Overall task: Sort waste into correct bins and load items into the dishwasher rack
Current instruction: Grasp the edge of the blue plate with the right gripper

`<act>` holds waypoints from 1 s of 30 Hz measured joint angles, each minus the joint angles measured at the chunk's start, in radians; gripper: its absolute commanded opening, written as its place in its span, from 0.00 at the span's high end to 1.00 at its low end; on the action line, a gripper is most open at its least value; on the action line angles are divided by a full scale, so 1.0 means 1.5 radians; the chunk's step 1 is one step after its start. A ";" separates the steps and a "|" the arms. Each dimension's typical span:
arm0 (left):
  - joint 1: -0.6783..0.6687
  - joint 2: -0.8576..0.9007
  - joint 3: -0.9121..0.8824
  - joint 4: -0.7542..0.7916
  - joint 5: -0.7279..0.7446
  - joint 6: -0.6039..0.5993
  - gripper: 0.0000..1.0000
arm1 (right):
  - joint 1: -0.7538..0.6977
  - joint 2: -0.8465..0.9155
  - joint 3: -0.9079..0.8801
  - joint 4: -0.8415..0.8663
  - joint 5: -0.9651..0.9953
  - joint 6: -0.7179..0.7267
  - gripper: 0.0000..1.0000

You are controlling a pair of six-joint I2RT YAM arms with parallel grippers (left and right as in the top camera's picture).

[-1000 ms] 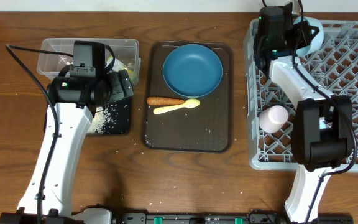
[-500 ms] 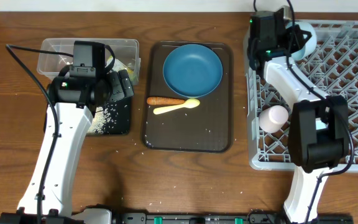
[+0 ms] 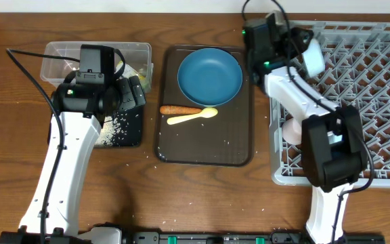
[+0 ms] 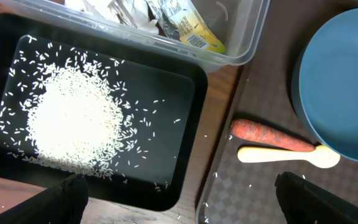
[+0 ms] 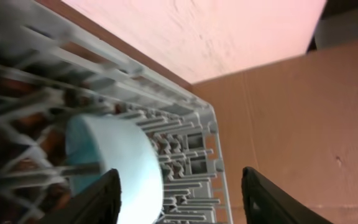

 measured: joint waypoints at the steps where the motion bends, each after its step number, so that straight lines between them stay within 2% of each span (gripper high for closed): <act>1: 0.000 0.000 0.000 0.000 0.000 0.000 0.01 | 0.006 0.000 0.000 0.000 -0.002 0.001 0.17; 2: 0.000 0.000 0.000 0.000 0.000 0.000 0.01 | 0.012 0.000 0.000 0.002 -0.002 0.004 0.06; 3: 0.000 0.000 0.000 0.000 0.000 0.000 0.01 | 0.018 0.000 0.000 0.003 -0.003 0.005 0.01; 9: 0.000 0.000 0.000 0.000 0.000 0.000 0.01 | 0.045 0.000 0.000 0.020 -0.012 0.038 0.01; 12: 0.000 0.000 0.000 0.001 0.000 0.000 0.01 | 0.056 -0.003 -0.001 -0.017 -0.052 0.077 0.01; 16: 0.000 0.000 0.000 0.000 0.000 0.000 0.01 | 0.074 -0.028 -0.002 -0.111 -0.181 0.156 0.01; 23: 0.000 0.000 0.000 0.000 0.000 0.000 0.01 | 0.086 -0.130 -0.003 -0.221 -0.522 0.320 0.01; 24: 0.000 0.000 0.000 0.000 0.000 0.000 0.01 | 0.086 -0.141 -0.002 -0.227 -0.564 0.345 0.03; 26: 0.000 0.000 0.000 0.000 0.000 0.000 0.01 | 0.086 -0.152 -0.002 -0.240 -0.631 0.393 0.13; 30: 0.000 0.000 0.000 0.000 0.000 0.000 0.01 | 0.086 -0.140 -0.002 -0.278 -0.693 0.506 0.23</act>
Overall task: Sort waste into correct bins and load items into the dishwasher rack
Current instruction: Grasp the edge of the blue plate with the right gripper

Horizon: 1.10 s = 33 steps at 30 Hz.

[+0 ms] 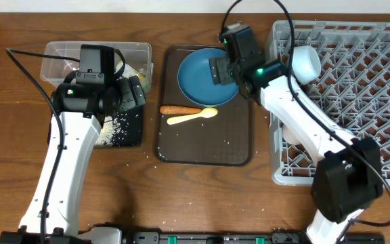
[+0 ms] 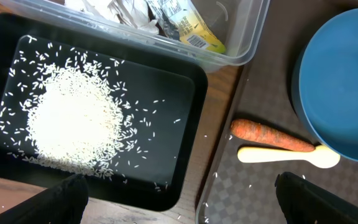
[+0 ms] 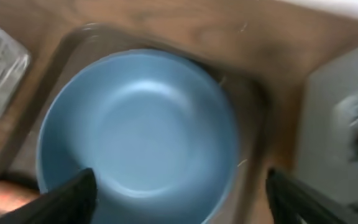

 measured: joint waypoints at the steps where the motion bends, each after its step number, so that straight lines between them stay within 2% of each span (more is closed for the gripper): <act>1: 0.000 0.000 0.000 0.000 0.000 0.000 0.01 | 0.000 0.008 0.000 -0.007 -0.005 0.027 0.27; 2: 0.000 0.000 0.000 0.000 0.000 0.000 0.01 | 0.000 0.020 0.000 -0.016 -0.011 0.061 0.30; 8: 0.000 0.000 0.000 0.000 0.000 0.000 0.01 | -0.001 0.084 -0.001 -0.065 -0.011 0.188 0.36; 18: 0.000 0.000 0.000 0.000 0.000 0.000 0.01 | -0.006 0.108 -0.001 -0.099 0.004 0.262 0.49; 21: 0.000 0.000 0.000 0.000 0.000 0.000 0.01 | -0.006 0.121 -0.001 -0.100 0.008 0.276 0.57; 25: 0.000 0.000 0.000 0.000 0.000 0.000 0.01 | -0.006 0.143 -0.001 -0.101 0.009 0.289 0.84; 28: 0.000 0.000 0.000 0.000 0.000 0.000 0.01 | -0.009 0.149 -0.001 -0.097 0.012 0.297 0.97; 33: 0.000 0.000 0.000 0.000 0.000 0.000 0.01 | -0.014 0.148 0.000 -0.091 0.003 0.301 0.99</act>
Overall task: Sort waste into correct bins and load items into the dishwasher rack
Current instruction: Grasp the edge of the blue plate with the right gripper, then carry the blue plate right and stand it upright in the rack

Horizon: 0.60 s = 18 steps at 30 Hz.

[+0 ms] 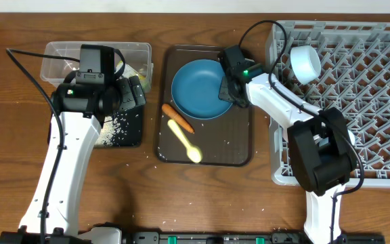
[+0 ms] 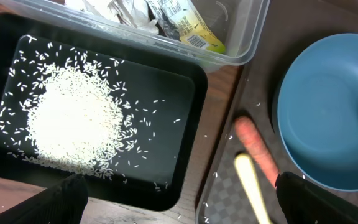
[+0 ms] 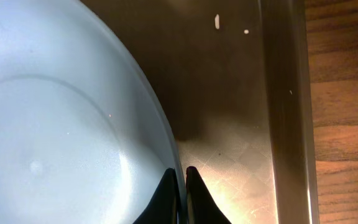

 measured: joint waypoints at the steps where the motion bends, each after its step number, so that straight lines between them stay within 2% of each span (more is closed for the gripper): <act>1: 0.000 0.000 0.000 0.000 0.000 0.000 0.01 | 0.000 0.000 0.000 0.000 0.000 0.000 0.99; 11: 0.000 0.000 0.000 0.000 0.000 0.000 0.01 | -0.012 0.000 0.000 0.029 -0.012 -0.016 0.99; 18: 0.000 0.000 0.000 0.000 0.000 0.000 0.01 | -0.052 -0.046 0.043 0.016 -0.003 -0.136 0.99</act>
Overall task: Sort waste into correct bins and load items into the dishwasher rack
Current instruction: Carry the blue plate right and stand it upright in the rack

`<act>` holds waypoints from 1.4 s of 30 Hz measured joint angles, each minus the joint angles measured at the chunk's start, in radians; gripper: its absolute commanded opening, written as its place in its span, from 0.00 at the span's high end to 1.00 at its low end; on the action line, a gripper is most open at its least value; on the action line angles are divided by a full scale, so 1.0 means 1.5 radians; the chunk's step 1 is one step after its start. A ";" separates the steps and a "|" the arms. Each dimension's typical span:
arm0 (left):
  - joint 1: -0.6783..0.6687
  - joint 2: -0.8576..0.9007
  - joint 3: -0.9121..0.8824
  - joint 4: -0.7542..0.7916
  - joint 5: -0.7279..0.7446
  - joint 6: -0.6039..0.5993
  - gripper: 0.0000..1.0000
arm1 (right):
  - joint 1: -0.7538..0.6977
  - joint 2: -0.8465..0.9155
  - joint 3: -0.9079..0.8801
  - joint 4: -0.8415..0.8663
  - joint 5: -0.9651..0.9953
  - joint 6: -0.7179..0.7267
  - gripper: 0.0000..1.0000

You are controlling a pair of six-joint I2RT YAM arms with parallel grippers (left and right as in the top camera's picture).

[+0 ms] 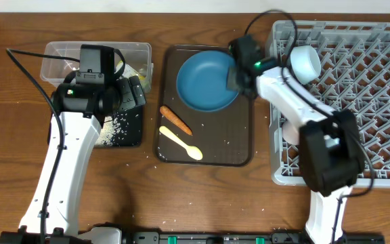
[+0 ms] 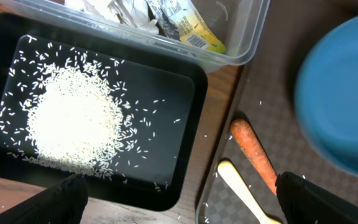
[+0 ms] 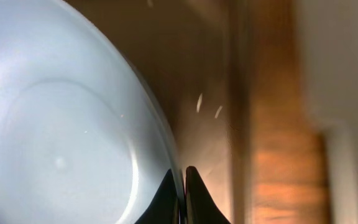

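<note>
The blue plate (image 1: 205, 83) hangs tilted over the far end of the brown tray (image 1: 205, 157), blurred in the left wrist view (image 2: 344, 93). My right gripper (image 1: 237, 78) is shut on its right rim; both fingertips pinch the edge of the plate (image 3: 61, 143) in the right wrist view (image 3: 182, 186). A carrot (image 1: 176, 120) and a pale yellow spoon (image 1: 179, 144) lie on the tray. My left gripper (image 2: 182, 202) hovers open and empty over the black tray of rice (image 2: 73, 118).
The grey dishwasher rack (image 1: 357, 102) fills the right side, with a white cup (image 1: 305, 61) at its near-left corner. A clear bin (image 1: 66, 54) holding wrappers sits behind the black rice tray. Loose rice grains dot the brown tray.
The plate, still pinched by my right gripper, has moved up and to the right, toward the rack. The spoon has turned slightly on the tray. My left arm stayed put.
My right gripper was first open in the rack beside the white cup. It then stood open above the plate. After that it was shut on the plate's right rim, with the plate shifted left and carrot and spoon knocked askew. Now the plate is raised.
</note>
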 measured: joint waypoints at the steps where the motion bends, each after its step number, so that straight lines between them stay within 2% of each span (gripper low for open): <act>1: 0.000 0.000 0.000 0.000 0.000 0.000 0.01 | -0.006 -0.018 0.010 -0.002 0.006 -0.018 0.99; 6: 0.000 0.000 0.000 0.000 0.000 0.000 0.01 | -0.048 -0.149 0.060 -0.014 0.070 -0.098 0.99; 11: 0.000 0.000 0.000 0.000 0.000 0.000 0.01 | -0.102 -0.261 0.085 -0.018 0.258 -0.139 0.99; 16: 0.000 0.000 0.000 0.000 0.000 0.000 0.01 | -0.164 -0.264 0.087 -0.022 0.476 -0.156 0.99; 19: 0.000 0.000 0.000 0.000 0.000 0.000 0.01 | -0.205 -0.251 0.080 -0.012 0.545 -0.180 0.99; 23: 0.000 0.000 0.000 0.000 0.000 0.000 0.01 | -0.258 -0.241 0.073 0.050 0.584 -0.244 0.99; 31: 0.000 0.000 0.000 0.000 0.000 0.000 0.01 | -0.354 -0.213 0.072 0.202 0.599 -0.478 0.99; 42: 0.000 0.000 0.000 0.000 0.000 0.000 0.01 | -0.426 -0.088 0.071 0.201 0.601 -0.666 0.99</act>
